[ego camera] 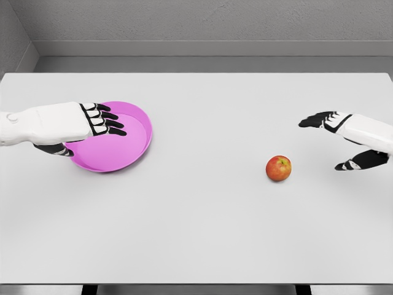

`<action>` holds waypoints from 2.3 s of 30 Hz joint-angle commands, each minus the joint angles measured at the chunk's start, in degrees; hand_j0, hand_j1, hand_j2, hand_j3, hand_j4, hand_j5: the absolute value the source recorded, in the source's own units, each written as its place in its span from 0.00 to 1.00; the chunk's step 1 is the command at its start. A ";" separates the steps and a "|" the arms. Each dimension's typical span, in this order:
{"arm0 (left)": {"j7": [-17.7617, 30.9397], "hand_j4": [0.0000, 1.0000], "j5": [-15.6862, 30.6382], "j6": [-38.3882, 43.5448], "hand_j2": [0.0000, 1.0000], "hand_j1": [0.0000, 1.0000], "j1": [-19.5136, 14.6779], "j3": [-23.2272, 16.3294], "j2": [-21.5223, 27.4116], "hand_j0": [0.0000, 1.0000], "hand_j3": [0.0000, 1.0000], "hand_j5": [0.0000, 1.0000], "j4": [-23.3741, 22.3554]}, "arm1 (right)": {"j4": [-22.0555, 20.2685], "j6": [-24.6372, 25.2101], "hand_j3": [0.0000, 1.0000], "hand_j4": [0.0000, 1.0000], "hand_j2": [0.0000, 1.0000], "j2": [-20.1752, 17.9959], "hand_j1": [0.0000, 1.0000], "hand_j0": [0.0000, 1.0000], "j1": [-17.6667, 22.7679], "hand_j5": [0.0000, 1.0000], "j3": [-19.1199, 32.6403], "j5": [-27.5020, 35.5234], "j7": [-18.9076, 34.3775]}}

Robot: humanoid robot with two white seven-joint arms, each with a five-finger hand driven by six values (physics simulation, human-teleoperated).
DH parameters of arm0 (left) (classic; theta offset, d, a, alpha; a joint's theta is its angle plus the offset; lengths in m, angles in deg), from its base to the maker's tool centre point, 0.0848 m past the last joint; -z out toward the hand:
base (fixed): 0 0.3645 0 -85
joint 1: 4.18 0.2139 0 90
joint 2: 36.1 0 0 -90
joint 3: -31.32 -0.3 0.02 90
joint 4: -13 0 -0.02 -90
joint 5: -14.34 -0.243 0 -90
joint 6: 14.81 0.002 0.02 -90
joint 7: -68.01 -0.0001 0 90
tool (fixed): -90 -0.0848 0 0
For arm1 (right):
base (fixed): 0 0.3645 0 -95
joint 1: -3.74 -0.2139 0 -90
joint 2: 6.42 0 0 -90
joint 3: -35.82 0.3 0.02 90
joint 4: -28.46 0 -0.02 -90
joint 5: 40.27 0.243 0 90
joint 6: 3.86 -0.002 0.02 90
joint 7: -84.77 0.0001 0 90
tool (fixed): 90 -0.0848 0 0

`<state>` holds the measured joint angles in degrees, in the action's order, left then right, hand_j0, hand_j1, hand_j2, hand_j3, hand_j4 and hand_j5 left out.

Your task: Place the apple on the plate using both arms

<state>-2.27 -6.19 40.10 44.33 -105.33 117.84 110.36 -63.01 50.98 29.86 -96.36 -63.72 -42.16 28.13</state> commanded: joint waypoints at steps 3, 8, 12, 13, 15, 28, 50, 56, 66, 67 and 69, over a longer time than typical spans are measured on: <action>-0.03 1.00 0.31 0.09 1.00 1.00 0.00 0.06 0.04 1.00 1.00 1.00 0.02 | -0.11 0.16 1.00 1.00 1.00 0.81 1.00 1.00 0.00 1.00 -2.59 0.31 0.31; -0.03 1.00 0.31 0.09 1.00 1.00 0.00 0.06 0.13 1.00 1.00 1.00 0.02 | -0.11 0.16 1.00 1.00 1.00 0.98 1.00 1.00 -0.18 1.00 -5.05 0.22 0.40; -0.03 1.00 0.31 0.09 1.00 1.00 0.00 0.06 0.04 1.00 1.00 1.00 0.02 | -0.11 0.16 1.00 1.00 1.00 3.00 1.00 1.00 -2.28 1.00 -8.04 0.22 1.65; -0.03 1.00 0.31 0.09 1.00 1.00 0.00 0.06 0.04 1.00 1.00 1.00 0.02 | -0.11 0.16 1.00 1.00 1.00 3.09 1.00 1.00 -2.29 1.00 -8.04 0.22 1.65; -0.03 1.00 0.31 0.09 1.00 1.00 0.00 -0.03 0.04 1.00 1.00 1.00 0.02 | -0.11 0.16 1.00 1.00 1.00 3.44 1.00 1.00 -2.46 1.00 -8.21 0.13 1.65; -0.03 1.00 0.31 0.09 1.00 1.00 0.00 -0.11 0.04 1.00 1.00 1.00 0.02 | 2.18 0.16 1.00 1.00 1.00 8.01 1.00 1.00 -6.06 1.00 -13.75 -1.36 1.65; 1.12 1.00 0.31 0.09 1.00 1.00 0.00 -0.11 -0.13 1.00 1.00 1.00 0.02 | 9.12 0.16 1.00 1.00 1.00 10.21 1.00 1.00 -8.53 1.00 -15.51 -1.45 1.65; 1.12 1.00 0.40 0.09 1.00 1.00 0.00 -0.11 -0.13 1.00 1.00 1.00 0.02 | 10.26 0.16 1.00 1.00 1.00 10.21 1.00 1.00 -8.53 1.00 -15.51 -1.45 1.65; 1.12 1.00 0.31 0.09 1.00 1.00 0.00 -0.11 -0.13 1.00 1.00 1.00 0.02 | 12.46 0.16 1.00 1.00 1.00 11.00 1.00 1.00 -9.05 1.00 -15.42 -1.63 1.65; 1.12 1.00 0.31 0.09 1.00 1.00 0.00 -0.11 -0.13 1.00 1.00 1.00 0.02 | 12.90 0.16 1.00 1.00 1.00 11.18 1.00 1.00 -9.05 1.00 -15.42 -1.71 1.65; 1.12 1.00 0.31 0.09 1.00 1.00 0.00 -0.11 -0.13 1.00 1.00 1.00 0.02 | 12.90 0.16 1.00 1.00 1.00 11.09 1.00 1.00 -9.14 1.00 -15.42 -1.71 1.65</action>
<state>-1.13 -6.14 40.09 44.33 -105.53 117.65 110.38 -50.41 50.99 40.85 -105.50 -79.15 -44.29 29.79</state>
